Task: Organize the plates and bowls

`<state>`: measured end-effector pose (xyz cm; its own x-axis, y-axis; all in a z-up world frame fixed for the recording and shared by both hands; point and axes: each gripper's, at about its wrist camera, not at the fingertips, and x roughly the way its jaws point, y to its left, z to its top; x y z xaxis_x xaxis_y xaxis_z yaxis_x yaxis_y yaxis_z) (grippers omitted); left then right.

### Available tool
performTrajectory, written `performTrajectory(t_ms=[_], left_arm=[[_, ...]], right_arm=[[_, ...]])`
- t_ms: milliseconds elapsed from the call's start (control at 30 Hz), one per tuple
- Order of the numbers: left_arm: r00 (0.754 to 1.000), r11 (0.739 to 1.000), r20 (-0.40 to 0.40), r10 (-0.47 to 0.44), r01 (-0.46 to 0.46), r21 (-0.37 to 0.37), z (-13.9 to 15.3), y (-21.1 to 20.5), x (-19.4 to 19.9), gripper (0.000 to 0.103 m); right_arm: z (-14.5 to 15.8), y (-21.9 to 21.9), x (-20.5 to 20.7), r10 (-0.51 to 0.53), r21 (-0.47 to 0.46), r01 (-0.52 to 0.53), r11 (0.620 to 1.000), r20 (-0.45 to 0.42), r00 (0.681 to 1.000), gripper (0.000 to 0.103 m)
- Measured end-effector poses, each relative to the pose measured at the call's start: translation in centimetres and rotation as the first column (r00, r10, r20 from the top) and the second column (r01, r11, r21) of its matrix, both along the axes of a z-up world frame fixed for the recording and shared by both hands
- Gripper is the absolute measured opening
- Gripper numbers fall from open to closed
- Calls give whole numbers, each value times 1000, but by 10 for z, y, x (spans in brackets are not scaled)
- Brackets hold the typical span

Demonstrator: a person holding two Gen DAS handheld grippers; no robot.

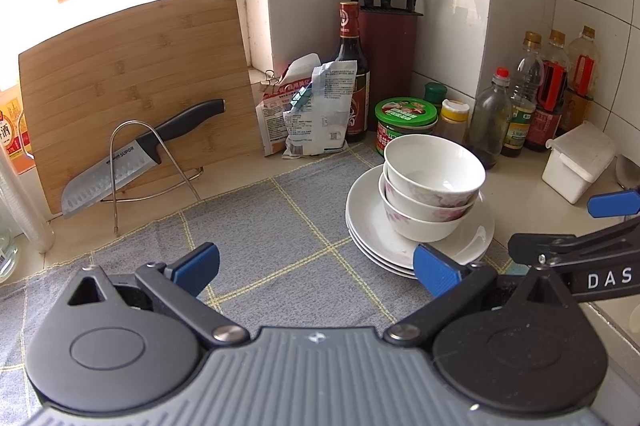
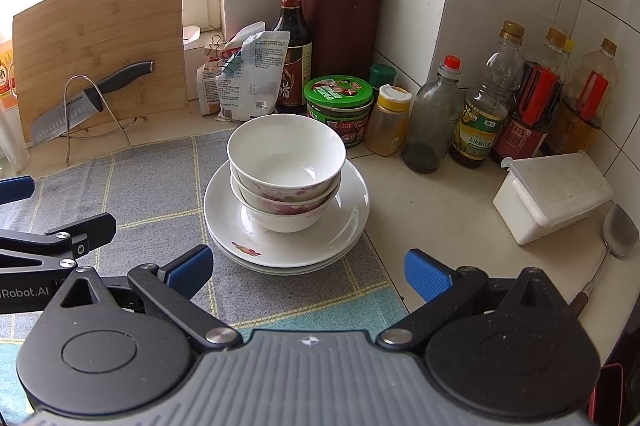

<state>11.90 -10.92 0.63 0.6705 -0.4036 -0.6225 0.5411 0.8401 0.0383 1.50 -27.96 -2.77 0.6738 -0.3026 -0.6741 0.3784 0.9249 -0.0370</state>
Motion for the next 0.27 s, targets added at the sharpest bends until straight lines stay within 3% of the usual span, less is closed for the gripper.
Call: performTrajectory(t_ms=[267], left_arm=[[1000, 1000, -3, 3, -3, 5, 1, -1, 0, 102]], right_arm=[[1, 0, 0, 0, -5, 0, 1000, 0, 1000, 103]])
